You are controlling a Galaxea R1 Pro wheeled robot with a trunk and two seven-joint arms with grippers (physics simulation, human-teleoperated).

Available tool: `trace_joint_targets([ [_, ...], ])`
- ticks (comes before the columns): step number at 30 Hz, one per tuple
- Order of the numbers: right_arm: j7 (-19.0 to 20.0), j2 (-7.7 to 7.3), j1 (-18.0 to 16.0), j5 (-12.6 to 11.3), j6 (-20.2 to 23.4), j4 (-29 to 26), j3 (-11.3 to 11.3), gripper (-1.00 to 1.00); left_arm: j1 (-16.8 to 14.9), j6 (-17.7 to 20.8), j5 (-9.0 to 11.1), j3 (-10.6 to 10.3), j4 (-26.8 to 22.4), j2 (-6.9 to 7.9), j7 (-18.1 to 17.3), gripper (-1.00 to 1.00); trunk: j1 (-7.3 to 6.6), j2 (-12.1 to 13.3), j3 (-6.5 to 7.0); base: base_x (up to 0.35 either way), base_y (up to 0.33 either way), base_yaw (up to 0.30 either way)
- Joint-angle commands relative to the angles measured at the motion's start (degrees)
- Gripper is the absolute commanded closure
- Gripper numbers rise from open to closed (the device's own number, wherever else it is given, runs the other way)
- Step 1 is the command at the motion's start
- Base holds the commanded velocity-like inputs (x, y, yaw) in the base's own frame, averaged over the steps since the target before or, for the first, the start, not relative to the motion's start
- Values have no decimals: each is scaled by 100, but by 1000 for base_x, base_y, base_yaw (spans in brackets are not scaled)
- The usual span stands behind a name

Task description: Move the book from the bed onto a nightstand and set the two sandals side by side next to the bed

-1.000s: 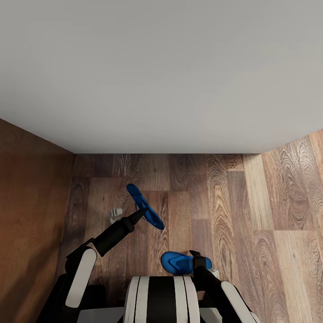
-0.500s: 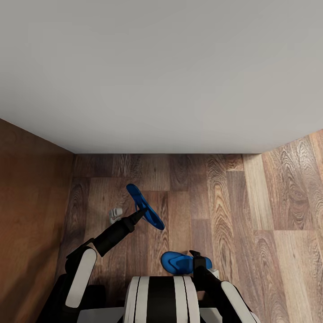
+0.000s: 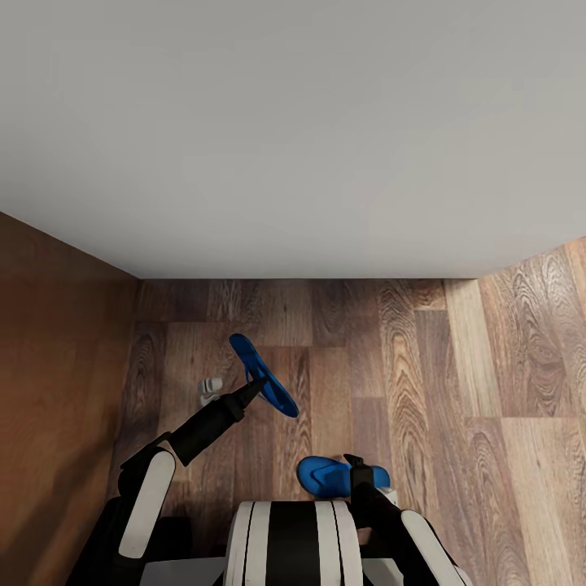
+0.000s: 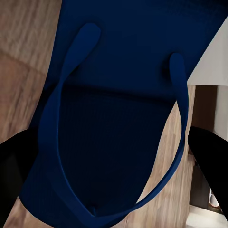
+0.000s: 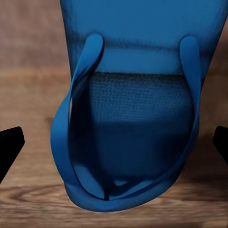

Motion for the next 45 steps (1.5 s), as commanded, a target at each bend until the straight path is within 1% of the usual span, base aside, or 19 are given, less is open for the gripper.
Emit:
trace_joint_targets([
  [1,-32,1,-1,-18,12,-7,-4,-100,-2,45,29,12,0,-5,-16,100,-1,-1,-2,0,15,0],
  [16,-35,1,-1,-14,12,-14,-4,-100,-2,36,29,9,0,-5,-24,100,-1,-1,-2,0,2,0],
  [17,-35,1,-1,-14,12,-15,-4,100,-2,36,29,9,0,-5,-24,100,-1,-1,-2,0,0,0],
  [35,-29,1,-1,-14,12,-16,-4,100,-2,41,29,12,-3,-5,-25,100,-1,-1,-2,0,0,0],
  [38,-29,1,-1,-14,12,-16,-4,100,-2,44,29,12,-4,-5,-20,100,-8,3,64,0,0,0],
  [44,-29,1,-1,-14,12,-16,-4,100,-2,46,29,12,-8,-5,-24,100,-8,3,64,0,0,0],
  [45,-29,1,-1,-14,12,-16,-4,100,-2,46,29,12,-6,-5,-22,100,-11,4,86,0,0,0],
])
